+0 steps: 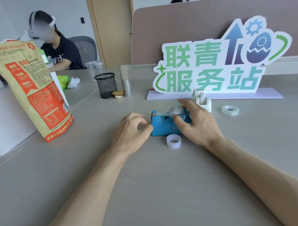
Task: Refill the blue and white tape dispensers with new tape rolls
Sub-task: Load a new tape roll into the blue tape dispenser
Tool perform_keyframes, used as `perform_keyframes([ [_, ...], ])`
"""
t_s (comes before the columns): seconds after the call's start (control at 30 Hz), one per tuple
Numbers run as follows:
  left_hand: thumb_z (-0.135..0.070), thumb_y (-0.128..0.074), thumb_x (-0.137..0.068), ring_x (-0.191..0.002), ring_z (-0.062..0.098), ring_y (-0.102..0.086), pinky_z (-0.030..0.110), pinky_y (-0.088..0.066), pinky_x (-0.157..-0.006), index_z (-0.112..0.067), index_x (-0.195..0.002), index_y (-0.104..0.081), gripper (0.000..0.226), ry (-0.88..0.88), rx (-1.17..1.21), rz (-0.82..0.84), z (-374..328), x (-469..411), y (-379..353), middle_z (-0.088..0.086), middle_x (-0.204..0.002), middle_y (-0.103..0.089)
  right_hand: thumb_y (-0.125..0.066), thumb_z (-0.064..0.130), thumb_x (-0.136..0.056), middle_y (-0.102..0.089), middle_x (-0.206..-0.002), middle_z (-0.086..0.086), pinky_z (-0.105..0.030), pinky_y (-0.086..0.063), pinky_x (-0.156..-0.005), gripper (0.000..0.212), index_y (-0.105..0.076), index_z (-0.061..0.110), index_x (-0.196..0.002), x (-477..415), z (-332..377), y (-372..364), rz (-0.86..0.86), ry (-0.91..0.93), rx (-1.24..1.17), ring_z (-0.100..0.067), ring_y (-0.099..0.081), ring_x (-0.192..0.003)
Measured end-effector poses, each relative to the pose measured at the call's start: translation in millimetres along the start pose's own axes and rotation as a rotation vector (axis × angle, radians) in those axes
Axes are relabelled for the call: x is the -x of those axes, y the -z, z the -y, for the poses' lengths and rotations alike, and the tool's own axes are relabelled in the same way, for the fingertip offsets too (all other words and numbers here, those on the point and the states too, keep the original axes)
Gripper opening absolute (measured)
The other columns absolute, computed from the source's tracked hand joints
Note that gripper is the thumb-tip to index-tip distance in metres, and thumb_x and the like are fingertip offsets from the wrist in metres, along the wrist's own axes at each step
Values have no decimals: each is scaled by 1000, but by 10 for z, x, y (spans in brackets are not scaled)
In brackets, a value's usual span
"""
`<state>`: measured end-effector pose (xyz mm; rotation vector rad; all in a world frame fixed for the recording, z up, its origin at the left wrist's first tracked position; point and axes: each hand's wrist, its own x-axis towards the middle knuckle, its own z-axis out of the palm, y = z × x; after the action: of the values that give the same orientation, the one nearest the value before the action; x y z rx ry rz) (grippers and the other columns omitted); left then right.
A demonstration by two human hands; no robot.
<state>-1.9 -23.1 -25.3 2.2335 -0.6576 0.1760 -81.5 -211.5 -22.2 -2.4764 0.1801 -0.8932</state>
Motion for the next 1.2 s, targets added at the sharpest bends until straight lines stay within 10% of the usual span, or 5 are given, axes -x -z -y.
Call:
perform_keyframes([
  [0.43,-28,-65,-86,-67,21,-53,38,-46,-62,-16,-74,-50,23,-124,-166,-123,-10,-70,-79,-5,-69,-55,-64,31,-75,-56,-120,-1,-23,-39,-83,69,-43,20,-139,-1,-35,29,187,36,-89,-21,-56,-105],
  [0.63,-23,-64,-88,-85,16,-57,36,-49,-77,-18,-92,-65,7,-213,-128,-25,16,3,-115,-8,-83,-66,-71,12,-79,-59,-118,3,-11,-45,-68,72,-40,24,-143,3,-70,112,289,-143,-439,-14,-59,-105],
  [0.83,-37,-68,-83,-108,13,-54,34,-45,-96,-24,-123,-60,42,-112,-80,104,32,32,-93,-4,-114,-68,-75,11,-79,-64,-120,-2,-39,-58,-83,61,-52,15,-135,-38,-133,77,285,-206,-527,-16,-64,-93],
  [1.0,-77,-46,-64,-124,23,-46,41,-41,-103,-39,-131,-48,76,-55,-201,212,89,-96,-149,6,-124,-57,-81,28,-75,-65,-123,7,-20,-52,-83,58,-60,16,-128,-94,-146,-13,267,-190,-412,1,-67,-87],
  [1.2,-57,-58,-83,-129,27,-42,40,-39,-105,-33,-135,-45,58,-56,-213,218,87,-395,-232,13,-130,-51,-75,34,-81,-66,-127,0,-29,-53,-91,49,-61,23,-126,-254,-161,-136,269,-172,-350,-12,-70,-96],
])
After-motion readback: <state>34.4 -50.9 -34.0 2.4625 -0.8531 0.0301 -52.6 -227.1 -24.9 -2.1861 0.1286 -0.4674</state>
